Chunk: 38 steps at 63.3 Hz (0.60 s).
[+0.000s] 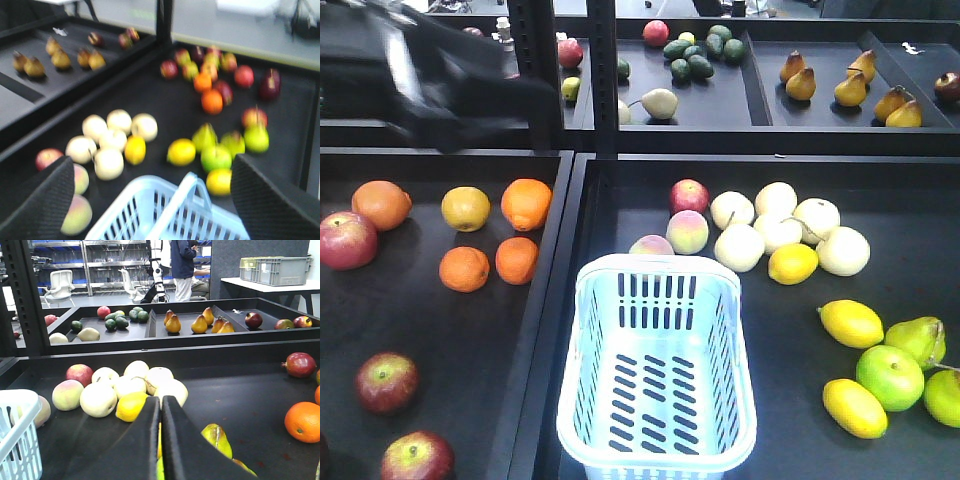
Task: Pick three apples into basket with both arms
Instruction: 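Reach the left gripper over the light-blue basket handle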
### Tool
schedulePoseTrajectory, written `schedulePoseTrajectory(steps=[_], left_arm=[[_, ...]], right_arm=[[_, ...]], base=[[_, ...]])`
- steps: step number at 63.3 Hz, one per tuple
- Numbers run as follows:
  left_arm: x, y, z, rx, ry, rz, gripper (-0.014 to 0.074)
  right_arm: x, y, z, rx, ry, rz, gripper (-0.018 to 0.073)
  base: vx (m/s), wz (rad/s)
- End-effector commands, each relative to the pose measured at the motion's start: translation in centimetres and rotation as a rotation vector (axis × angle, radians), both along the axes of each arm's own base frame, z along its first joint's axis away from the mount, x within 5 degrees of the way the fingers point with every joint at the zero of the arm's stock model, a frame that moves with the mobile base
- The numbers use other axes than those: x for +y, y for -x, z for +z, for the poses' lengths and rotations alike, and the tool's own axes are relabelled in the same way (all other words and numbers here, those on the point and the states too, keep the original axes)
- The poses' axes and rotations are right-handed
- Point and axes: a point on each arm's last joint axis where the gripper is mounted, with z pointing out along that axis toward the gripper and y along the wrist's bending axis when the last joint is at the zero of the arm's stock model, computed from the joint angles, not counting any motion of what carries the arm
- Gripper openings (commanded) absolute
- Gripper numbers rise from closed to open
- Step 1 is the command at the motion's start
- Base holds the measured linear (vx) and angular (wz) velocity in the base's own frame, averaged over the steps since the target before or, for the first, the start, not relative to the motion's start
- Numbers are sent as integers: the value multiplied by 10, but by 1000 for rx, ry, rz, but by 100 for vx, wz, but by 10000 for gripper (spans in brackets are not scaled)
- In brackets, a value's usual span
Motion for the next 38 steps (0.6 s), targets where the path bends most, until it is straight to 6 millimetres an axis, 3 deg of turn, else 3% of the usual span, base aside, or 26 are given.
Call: schedulePoseTrajectory(steps=[1,21,38], left_arm=[[-16,-5,7,-66,-59,-23,589],[-62,-35,-44,13,-207,-134,539],[-77,-46,-72,59,-281,-174,539]], right_arm=[[1,0,3,-67,25,13,-5],[1,0,3,-67,25,13,-5],[1,0,3,-67,25,13,-5]], base=[[0,0],[0,0],[0,0]])
